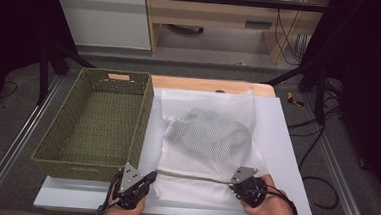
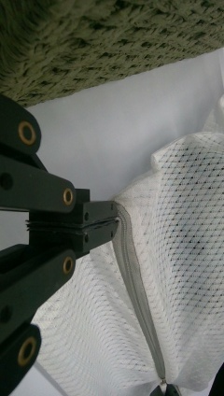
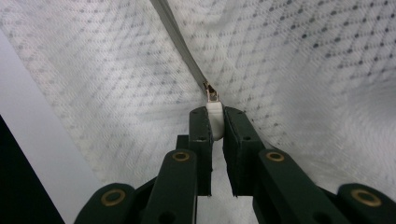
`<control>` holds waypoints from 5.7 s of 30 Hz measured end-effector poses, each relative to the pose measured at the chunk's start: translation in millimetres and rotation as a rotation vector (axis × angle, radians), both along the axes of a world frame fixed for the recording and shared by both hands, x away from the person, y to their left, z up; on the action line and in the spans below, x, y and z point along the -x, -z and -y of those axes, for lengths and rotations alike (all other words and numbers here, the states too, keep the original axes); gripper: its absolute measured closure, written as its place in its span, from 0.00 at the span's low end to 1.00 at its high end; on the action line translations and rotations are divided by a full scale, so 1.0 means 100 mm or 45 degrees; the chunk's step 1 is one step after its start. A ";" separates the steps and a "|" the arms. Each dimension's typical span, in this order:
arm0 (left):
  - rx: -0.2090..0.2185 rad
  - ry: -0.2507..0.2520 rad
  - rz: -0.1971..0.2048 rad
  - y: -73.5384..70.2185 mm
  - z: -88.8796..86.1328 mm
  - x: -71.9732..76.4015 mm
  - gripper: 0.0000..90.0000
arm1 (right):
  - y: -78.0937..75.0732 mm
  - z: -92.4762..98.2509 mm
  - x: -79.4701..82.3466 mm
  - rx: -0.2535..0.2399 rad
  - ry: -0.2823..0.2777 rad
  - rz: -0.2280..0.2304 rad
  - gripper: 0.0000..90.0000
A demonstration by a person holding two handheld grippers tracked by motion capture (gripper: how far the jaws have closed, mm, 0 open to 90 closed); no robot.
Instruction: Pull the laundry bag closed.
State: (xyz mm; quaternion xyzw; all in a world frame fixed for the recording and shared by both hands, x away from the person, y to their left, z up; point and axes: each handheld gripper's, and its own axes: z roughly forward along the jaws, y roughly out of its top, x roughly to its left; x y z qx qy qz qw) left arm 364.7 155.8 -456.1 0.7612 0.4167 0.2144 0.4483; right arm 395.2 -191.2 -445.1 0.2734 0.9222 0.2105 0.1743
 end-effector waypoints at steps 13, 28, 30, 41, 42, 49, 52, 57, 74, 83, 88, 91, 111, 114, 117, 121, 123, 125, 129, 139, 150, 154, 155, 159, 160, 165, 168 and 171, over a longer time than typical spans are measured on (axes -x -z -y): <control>0.004 -0.003 -0.003 0.00 0.00 0.00 1.00 | -0.05 0.19 0.13 0.014 0.043 0.025 0.91; -0.004 -0.018 -0.001 0.00 -0.03 -0.02 1.00 | -0.07 0.36 0.18 0.028 0.081 0.021 0.91; -0.003 -0.016 -0.004 0.00 -0.03 -0.02 1.00 | -0.06 0.40 0.19 0.025 0.095 0.019 0.91; -0.002 -0.013 -0.003 0.00 -0.01 -0.02 1.00 | -0.16 0.60 0.21 0.029 0.119 0.001 0.91; -0.002 -0.013 -0.003 0.00 -0.01 -0.02 1.00 | -0.16 0.60 0.21 0.029 0.119 0.001 0.91; -0.017 -0.006 0.002 -0.01 -0.02 -0.01 1.00 | -0.15 0.68 0.21 0.020 0.134 -0.012 0.91; -0.014 -0.010 0.000 -0.01 -0.02 -0.02 1.00 | -0.14 0.71 0.18 0.017 0.139 -0.020 0.91; -0.018 -0.013 -0.002 -0.02 -0.01 -0.01 1.00 | -0.14 0.75 0.15 0.022 0.130 -0.046 0.91; -0.036 -0.011 -0.006 -0.02 -0.01 -0.02 1.00 | -0.09 0.90 0.11 0.044 0.194 -0.061 0.91; -0.050 -0.010 -0.016 -0.01 -0.01 -0.02 1.00 | -0.09 0.91 0.12 0.014 0.225 -0.050 0.91; -0.073 -0.013 -0.018 0.00 0.00 -0.02 1.00 | -0.05 0.92 0.16 -0.028 0.256 -0.053 0.91; -0.088 -0.017 -0.014 0.00 0.01 -0.01 1.00 | -0.04 0.91 0.16 -0.018 0.261 -0.057 0.91; -0.103 -0.005 -0.042 0.05 0.03 -0.03 1.00 | 0.01 0.96 0.13 -0.077 0.301 -0.065 0.91; -0.100 -0.011 -0.046 0.05 0.03 -0.04 1.00 | 0.02 0.96 0.12 -0.083 0.302 -0.067 0.91; -0.108 -0.014 -0.043 0.06 0.04 -0.03 1.00 | 0.02 0.96 0.12 -0.066 0.301 -0.073 0.91; -0.093 -0.020 -0.048 0.06 0.03 -0.05 1.00 | 0.01 0.97 0.11 -0.084 0.295 -0.073 0.91; -0.100 -0.019 -0.053 0.08 0.04 -0.06 1.00 | 0.02 0.94 0.10 -0.047 0.296 -0.065 0.91; -0.115 -0.013 -0.048 0.07 0.03 -0.06 1.00 | 0.02 0.95 0.08 -0.051 0.308 -0.073 0.91; -0.111 -0.016 -0.045 0.07 0.04 -0.05 1.00 | 0.01 0.95 0.08 -0.076 0.339 -0.078 0.91; -0.115 -0.012 -0.049 0.07 0.06 -0.04 1.00 | 0.03 0.98 0.09 -0.109 0.387 -0.116 0.91; -0.129 -0.021 -0.053 0.07 0.06 -0.03 1.00 | 0.02 1.01 0.08 -0.169 0.441 -0.159 0.91; -0.049 -0.017 -0.053 0.02 0.02 -0.03 1.00 | -0.03 0.95 0.14 -0.044 0.315 -0.073 0.91; -0.119 -0.009 -0.029 0.00 0.06 -0.02 1.00 | -0.06 0.89 0.15 0.039 0.260 -0.028 0.91; -0.132 -0.025 -0.041 0.02 0.04 -0.03 1.00 | -0.07 0.86 0.10 0.094 0.205 -0.027 0.91; -0.130 -0.025 -0.048 0.02 0.02 -0.04 1.00 | -0.07 0.86 0.10 0.085 0.198 -0.039 0.91; -0.092 -0.044 -0.071 0.04 -0.03 -0.06 1.00 | -0.02 0.92 0.07 0.047 0.241 -0.056 0.92; -0.101 -0.036 -0.070 0.04 -0.01 -0.06 1.00 | 0.01 0.97 0.07 0.036 0.258 -0.061 0.92; -0.101 -0.026 -0.068 0.05 -0.01 -0.06 0.99 | 0.02 0.99 0.08 0.005 0.267 -0.070 0.91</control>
